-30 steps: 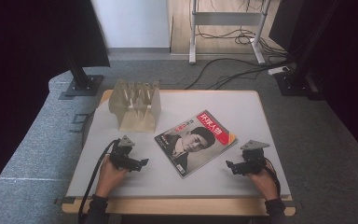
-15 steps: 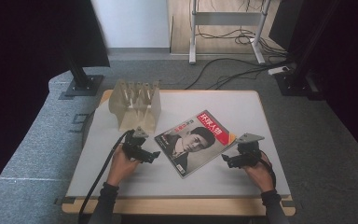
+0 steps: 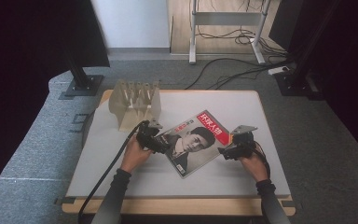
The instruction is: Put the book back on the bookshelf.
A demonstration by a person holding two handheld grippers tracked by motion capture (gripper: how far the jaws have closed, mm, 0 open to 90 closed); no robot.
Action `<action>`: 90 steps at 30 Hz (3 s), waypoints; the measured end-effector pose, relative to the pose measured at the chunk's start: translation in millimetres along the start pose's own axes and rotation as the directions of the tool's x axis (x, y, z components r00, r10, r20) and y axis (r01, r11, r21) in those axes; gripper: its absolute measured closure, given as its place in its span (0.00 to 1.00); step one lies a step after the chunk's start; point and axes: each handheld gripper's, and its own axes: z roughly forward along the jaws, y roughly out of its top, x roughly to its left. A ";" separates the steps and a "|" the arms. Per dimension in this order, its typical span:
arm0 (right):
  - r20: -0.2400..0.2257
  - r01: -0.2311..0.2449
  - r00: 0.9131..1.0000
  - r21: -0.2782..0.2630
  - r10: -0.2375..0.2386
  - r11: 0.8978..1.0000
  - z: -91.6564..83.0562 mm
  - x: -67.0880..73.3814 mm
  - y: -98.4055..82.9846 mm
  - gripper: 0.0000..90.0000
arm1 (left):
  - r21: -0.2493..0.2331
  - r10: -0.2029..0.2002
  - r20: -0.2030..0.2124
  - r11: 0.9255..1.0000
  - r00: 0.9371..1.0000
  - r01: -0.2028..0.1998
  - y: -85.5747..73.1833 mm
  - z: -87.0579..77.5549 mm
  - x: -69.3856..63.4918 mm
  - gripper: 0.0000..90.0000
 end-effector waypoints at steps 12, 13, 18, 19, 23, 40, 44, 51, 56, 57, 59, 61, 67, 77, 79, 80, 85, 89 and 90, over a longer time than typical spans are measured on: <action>-0.022 -0.016 1.000 0.014 0.016 1.000 20.3 -11.9 10.8 0.01 | 0.029 0.025 0.006 0.999 1.000 -0.025 14.5 33.5 0.6 0.00; -0.023 -0.014 1.000 0.015 0.015 1.000 22.2 -13.0 11.0 0.02 | 0.029 0.023 0.008 0.999 1.000 -0.023 14.5 36.2 0.8 0.00; -0.027 -0.028 0.999 0.030 0.029 0.999 31.2 -18.5 9.4 0.02 | 0.042 0.018 0.012 0.999 1.000 -0.018 13.3 48.3 1.8 0.00; -0.032 -0.031 0.999 0.037 0.032 0.999 34.5 -20.4 8.0 0.02 | 0.045 0.015 0.016 0.999 1.000 -0.015 12.5 53.1 2.1 0.00; -0.032 -0.037 0.999 0.041 0.039 0.998 39.2 -23.6 5.6 0.02 | 0.054 0.007 0.016 0.999 1.000 -0.008 10.9 58.5 3.8 0.00; -0.055 -0.074 0.995 0.062 0.078 0.995 49.7 -32.3 -0.7 0.02 | 0.036 -0.032 0.033 0.999 0.999 0.031 8.2 63.0 4.4 0.00; -0.061 -0.064 0.996 0.064 0.068 0.996 49.4 -29.6 -0.6 0.02 | 0.036 -0.034 0.030 0.999 0.999 0.033 6.3 61.5 1.6 0.00; -0.062 -0.063 0.996 0.056 0.066 0.996 47.6 -26.4 -3.1 0.02 | 0.028 -0.042 0.028 0.999 0.999 0.041 1.3 58.0 -4.0 0.00; -0.071 -0.053 0.996 0.051 0.056 0.997 42.8 -20.3 -7.9 0.02 | 0.031 -0.035 0.034 0.999 0.999 0.034 -6.0 51.2 -11.4 0.00; -0.070 -0.053 0.996 0.048 0.057 0.997 41.9 -18.7 -8.9 0.02 | 0.031 -0.035 0.034 0.999 0.999 0.034 -6.0 51.2 -11.4 0.00; -0.075 -0.052 0.996 0.045 0.056 0.998 41.0 -17.2 -10.0 0.02 | 0.037 -0.031 0.035 0.999 0.999 0.030 -8.6 48.3 -14.3 0.00; -0.077 -0.052 0.996 0.044 0.055 0.998 38.7 -13.6 -12.1 0.02 | 0.038 -0.029 0.039 0.999 0.999 0.027 -11.9 45.3 -16.8 0.00; -0.082 -0.044 0.996 0.028 0.046 0.999 31.7 -0.6 -19.2 0.02 | 0.037 -0.030 0.037 0.999 0.999 0.029 -21.4 36.8 -25.8 0.00; -0.091 -0.031 0.995 0.025 0.034 0.999 22.4 18.9 -26.8 0.02 | 0.048 -0.016 0.049 0.999 0.999 0.014 -38.0 20.9 -38.7 0.00; -0.092 -0.034 0.995 0.026 0.036 0.999 21.1 21.2 -27.8 0.02 | 0.049 -0.016 0.049 0.999 0.999 0.014 -41.6 17.5 -42.1 0.00; -0.091 -0.032 0.995 0.020 0.034 0.999 19.9 24.0 -29.4 0.02 | 0.051 -0.015 0.048 0.999 0.999 0.013 -43.1 16.0 -43.4 0.00; -0.090 -0.031 0.995 0.009 0.032 0.999 15.4 30.6 -34.1 0.02 | 0.040 -0.015 0.053 0.999 0.998 0.013 -49.1 11.7 -48.1 0.00; -0.051 -0.035 0.998 0.029 0.037 0.999 7.0 32.5 -38.3 0.00 | 0.040 -0.014 0.056 0.999 0.998 0.011 -52.2 9.1 -51.2 0.00; -0.038 -0.033 0.999 0.031 0.035 0.999 3.5 32.2 -40.2 0.00 | 0.040 -0.012 0.056 0.999 0.998 0.010 -53.0 8.5 -52.2 0.00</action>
